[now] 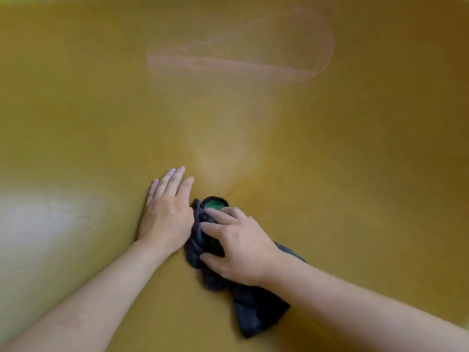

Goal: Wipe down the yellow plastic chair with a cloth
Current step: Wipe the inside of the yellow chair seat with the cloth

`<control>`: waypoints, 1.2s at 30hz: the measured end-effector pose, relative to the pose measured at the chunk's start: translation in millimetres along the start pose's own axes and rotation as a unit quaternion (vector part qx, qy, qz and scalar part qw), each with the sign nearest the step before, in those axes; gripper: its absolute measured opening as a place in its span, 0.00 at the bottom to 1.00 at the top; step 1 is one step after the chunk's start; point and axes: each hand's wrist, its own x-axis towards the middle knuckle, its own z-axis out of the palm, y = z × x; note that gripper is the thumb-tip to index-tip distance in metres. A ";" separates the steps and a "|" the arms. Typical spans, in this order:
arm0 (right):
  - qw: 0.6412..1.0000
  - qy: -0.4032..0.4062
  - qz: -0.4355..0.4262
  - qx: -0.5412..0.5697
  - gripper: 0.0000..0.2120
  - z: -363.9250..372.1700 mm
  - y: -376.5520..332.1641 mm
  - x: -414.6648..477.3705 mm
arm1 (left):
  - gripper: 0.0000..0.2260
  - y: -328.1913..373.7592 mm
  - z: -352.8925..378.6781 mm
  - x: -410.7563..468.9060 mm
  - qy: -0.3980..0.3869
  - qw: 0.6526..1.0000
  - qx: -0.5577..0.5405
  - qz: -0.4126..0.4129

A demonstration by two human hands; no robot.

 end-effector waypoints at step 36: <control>0.825 0.549 0.085 0.098 0.16 -108.9 0.7 285.3 | 0.29 -76.3 -164.3 208.1 0.256 0.962 0.089 -0.021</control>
